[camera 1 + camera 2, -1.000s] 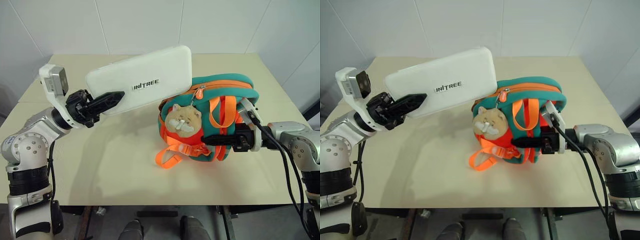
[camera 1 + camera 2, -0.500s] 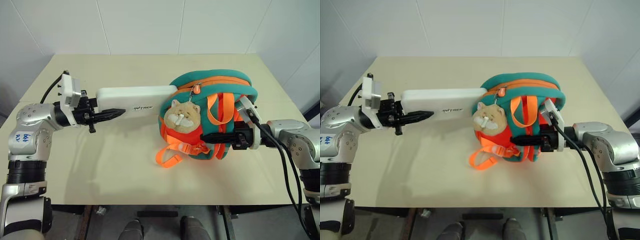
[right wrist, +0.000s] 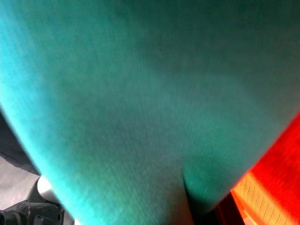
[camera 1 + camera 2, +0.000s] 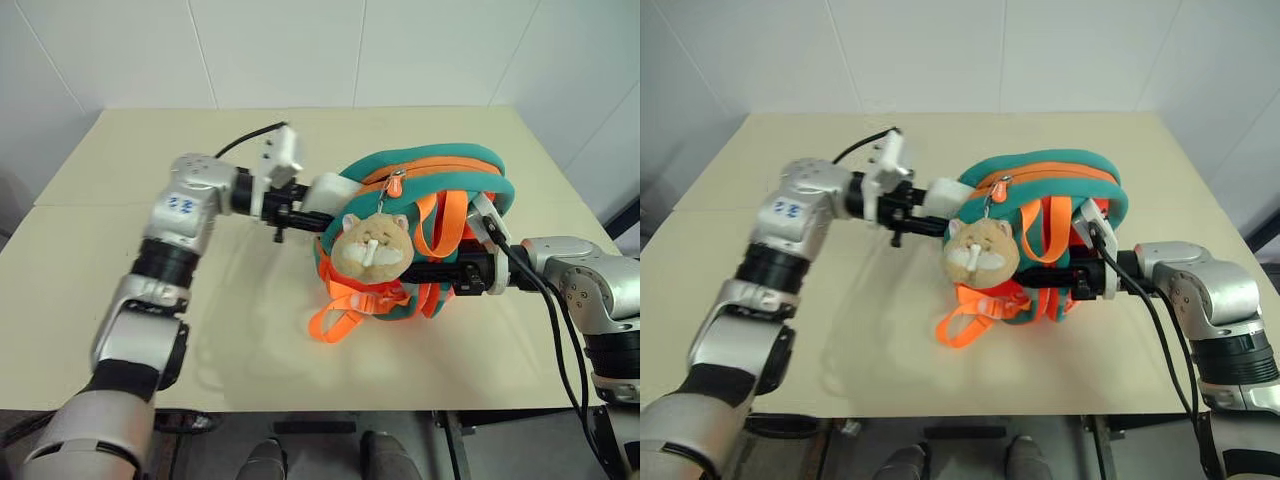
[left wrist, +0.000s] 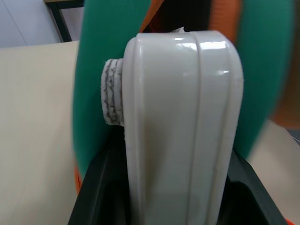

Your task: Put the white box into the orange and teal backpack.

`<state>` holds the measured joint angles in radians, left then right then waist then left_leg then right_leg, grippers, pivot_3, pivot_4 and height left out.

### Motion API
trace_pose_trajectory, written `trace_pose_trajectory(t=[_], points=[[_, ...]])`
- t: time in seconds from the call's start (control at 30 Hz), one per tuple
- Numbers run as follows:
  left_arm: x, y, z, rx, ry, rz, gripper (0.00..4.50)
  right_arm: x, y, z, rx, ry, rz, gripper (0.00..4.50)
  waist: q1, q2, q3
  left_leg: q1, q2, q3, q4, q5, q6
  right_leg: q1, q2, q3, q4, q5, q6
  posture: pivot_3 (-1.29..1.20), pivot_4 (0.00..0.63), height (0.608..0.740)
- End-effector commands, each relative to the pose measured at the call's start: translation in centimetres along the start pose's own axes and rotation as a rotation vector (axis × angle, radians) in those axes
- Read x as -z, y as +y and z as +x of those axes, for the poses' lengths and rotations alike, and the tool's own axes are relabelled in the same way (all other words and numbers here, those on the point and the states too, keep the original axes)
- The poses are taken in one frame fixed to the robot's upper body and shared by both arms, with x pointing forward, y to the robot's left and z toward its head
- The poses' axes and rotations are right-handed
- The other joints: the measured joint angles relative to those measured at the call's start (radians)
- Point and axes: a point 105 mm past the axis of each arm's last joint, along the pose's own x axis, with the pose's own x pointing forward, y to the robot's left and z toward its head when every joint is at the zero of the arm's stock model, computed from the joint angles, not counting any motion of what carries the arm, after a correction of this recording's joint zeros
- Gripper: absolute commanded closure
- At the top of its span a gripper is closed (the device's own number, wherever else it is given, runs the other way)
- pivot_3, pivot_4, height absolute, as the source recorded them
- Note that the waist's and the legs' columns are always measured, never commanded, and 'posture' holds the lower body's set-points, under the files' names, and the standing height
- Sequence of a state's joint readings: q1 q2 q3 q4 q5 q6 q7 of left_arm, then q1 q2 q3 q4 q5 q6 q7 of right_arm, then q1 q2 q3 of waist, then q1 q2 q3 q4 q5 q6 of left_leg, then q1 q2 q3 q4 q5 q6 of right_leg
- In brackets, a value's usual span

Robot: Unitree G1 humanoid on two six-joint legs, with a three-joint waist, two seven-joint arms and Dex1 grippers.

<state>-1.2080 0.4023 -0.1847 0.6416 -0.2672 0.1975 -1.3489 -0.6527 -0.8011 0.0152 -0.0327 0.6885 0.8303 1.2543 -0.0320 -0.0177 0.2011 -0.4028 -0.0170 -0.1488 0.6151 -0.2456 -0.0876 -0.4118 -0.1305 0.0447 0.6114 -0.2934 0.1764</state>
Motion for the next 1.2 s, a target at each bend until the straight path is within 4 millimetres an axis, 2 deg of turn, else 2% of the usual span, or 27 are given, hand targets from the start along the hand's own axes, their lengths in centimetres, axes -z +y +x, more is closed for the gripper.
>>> trace_pose_trajectory(t=[0.03, 0.13, 0.2, 0.27, 0.3, 0.47, 0.6, 0.7, 0.83, 0.93, 1.07, 1.17, 1.2], points=[[-1.8, -0.1, 2.9, 0.071, -0.041, 0.101, 3.1, -0.7, 0.1, 0.3, 0.006, -0.009, -0.039, 4.47, 0.004, 0.0, 0.0, 0.0, 0.0, 0.0, 0.0, 0.0, 0.0, 0.0, 0.0, 0.0, 0.0, 0.0, 0.0, 0.0, 0.15, 0.74], [-1.7, 0.2, 3.9, 0.063, -0.041, 0.089, 3.1, -0.8, 0.3, 0.5, 0.004, -0.017, -0.042, 4.47, 0.004, 0.0, 0.0, -0.001, 0.0, 0.0, 0.001, 0.0, 0.0, 0.0, -0.001, 0.0, -0.001, 0.0, 0.0, 0.0, 0.15, 0.74], [-1.6, 0.2, 3.9, 0.059, -0.04, 0.093, 2.36, -0.7, 0.5, 0.6, 0.004, -0.022, -0.042, 4.5, 0.004, 0.0, 0.0, -0.001, 0.0, 0.0, 0.001, 0.0, 0.0, 0.0, 0.0, 0.0, 0.0, 0.0, 0.0, 0.0, 0.15, 0.74], [-1.8, -0.9, 3.2, 0.135, -0.068, 0.081, 1.85, -0.7, 0.6, 0.7, 0.007, -0.025, -0.04, 4.5, 0.005, 0.0, 0.0, 0.0, 0.0, 0.0, 0.001, 0.0, 0.0, 0.0, 0.0, 0.0, 0.0, 0.0, 0.0, 0.0, 0.15, 0.74], [-2.0, -0.7, 2.9, 0.113, -0.089, 0.097, 1.59, -0.6, 0.6, 0.6, 0.009, -0.027, -0.038, 4.5, 0.003, 0.0, 0.0, -0.001, 0.0, 0.0, 0.001, 0.0, 0.0, 0.0, 0.0, 0.0, 0.0, 0.0, 0.0, 0.0, 0.15, 0.74], [-2.0, 0.6, -1.2, -0.011, -0.09, 0.111, 0.12, -0.4, 0.4, 0.7, 0.017, -0.032, -0.031, 4.5, -0.004, 0.0, 0.0, 0.0, 0.0, 0.0, 0.001, 0.0, 0.0, -0.001, 0.0, 0.0, 0.002, 0.0, 0.0, 0.0, 0.15, 0.74], [-1.6, 0.9, -5.1, -0.066, -0.013, 0.128, 0.04, -0.3, 0.2, 0.9, 0.02, -0.035, -0.028, 4.5, -0.005, 0.0, 0.0, 0.0, 0.0, 0.0, 0.001, 0.0, 0.0, -0.001, 0.0, 0.0, 0.003, 0.0, 0.0, 0.0, 0.15, 0.74], [-2.1, 0.7, -7.1, -0.09, -0.001, 0.134, 0.04, -0.2, 0.0, 1.0, 0.025, -0.037, -0.026, 4.5, 0.001, 0.0, 0.0, 0.0, 0.0, 0.0, 0.001, 0.0, 0.0, -0.001, 0.0, 0.0, 0.004, 0.0, 0.0, 0.0, 0.15, 0.74], [-3.4, -0.9, -8.8, -0.057, -0.012, 0.134, 0.04, 0.0, -0.2, 1.1, 0.03, -0.037, -0.025, 4.5, 0.001, 0.0, 0.0, 0.0, 0.0, 0.0, 0.002, 0.0, 0.0, -0.001, 0.0, 0.0, 0.009, 0.0, 0.0, 0.0, 0.15, 0.74], [-4.4, -3.0, -8.8, -0.004, -0.036, 0.143, 0.04, 0.0, -0.4, 1.1, 0.032, -0.036, -0.024, 4.5, -0.002, 0.0, 0.0, 0.0, 0.0, -0.001, 0.002, 0.0, 0.0, -0.001, 0.0, 0.0, 0.01, 0.0, 0.0, 0.0, 0.15, 0.74], [-4.9, -6.2, -7.1, 0.071, -0.049, 0.133, 0.04, 0.0, -0.5, 1.2, 0.029, -0.035, -0.022, 4.5, -0.005, 0.0, 0.0, 0.0, 0.0, -0.001, 0.002, 0.0, 0.0, -0.001, 0.0, 0.001, 0.011, 0.0, 0.0, 0.0, 0.15, 0.74], [-5.5, -7.2, -5.6, 0.082, -0.092, 0.132, 0.04, 0.0, -0.6, 1.4, 0.02, -0.033, -0.023, 4.5, -0.001, 0.0, 0.0, 0.0, 0.0, -0.001, 0.004, 0.0, 0.001, -0.001, 0.0, 0.001, 0.01, 0.0, 0.0, 0.0, 0.15, 0.74], [-5.1, -7.3, -4.8, 0.076, -0.089, 0.145, 0.04, -0.1, -0.6, 1.6, 0.015, -0.034, -0.026, 4.5, 0.0, 0.0, 0.0, 0.0, 0.0, -0.001, 0.006, 0.0, 0.002, -0.001, 0.0, 0.001, 0.01, 0.0, 0.0, 0.0, 0.15, 0.74]])
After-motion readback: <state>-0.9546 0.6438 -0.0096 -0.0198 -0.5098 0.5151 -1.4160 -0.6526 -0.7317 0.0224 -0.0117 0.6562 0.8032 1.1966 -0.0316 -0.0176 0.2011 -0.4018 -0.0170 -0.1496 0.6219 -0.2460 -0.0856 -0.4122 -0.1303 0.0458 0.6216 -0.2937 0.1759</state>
